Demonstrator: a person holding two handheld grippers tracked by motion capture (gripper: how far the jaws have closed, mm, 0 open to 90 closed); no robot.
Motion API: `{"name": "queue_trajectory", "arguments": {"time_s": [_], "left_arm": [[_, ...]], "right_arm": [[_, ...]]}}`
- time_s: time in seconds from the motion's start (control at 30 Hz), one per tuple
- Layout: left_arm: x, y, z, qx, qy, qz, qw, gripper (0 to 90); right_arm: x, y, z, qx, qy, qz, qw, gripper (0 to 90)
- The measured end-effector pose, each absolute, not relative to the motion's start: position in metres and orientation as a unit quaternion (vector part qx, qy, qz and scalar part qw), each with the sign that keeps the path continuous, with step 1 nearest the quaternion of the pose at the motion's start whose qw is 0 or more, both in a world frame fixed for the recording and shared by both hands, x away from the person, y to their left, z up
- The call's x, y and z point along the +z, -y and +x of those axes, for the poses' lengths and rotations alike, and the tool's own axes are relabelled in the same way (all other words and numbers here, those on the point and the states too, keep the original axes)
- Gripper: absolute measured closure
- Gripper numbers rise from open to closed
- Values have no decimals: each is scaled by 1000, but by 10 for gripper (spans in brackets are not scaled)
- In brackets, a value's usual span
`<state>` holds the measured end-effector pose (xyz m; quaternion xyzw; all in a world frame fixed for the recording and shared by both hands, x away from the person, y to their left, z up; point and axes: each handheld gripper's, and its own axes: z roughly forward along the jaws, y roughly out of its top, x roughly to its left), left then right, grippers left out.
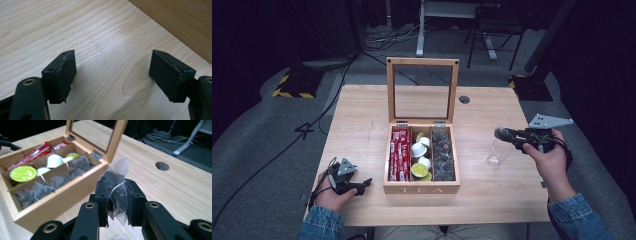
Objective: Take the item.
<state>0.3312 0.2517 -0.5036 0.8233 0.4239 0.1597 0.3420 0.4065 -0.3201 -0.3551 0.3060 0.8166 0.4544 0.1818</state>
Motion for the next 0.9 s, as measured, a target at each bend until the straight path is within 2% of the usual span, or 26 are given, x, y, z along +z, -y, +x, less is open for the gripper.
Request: {"name": "queue_trajectory", "arguments": {"time_s": [0.3, 0.9], "left_arm": [[-504, -252, 331, 160, -424, 823, 342, 222], [-504, -251, 331, 160, -424, 823, 342, 222]], "right_arm": [[-366, 335, 406, 422, -823, 328, 189, 747], [-392, 331, 412, 352, -857, 341, 163, 746]]}}
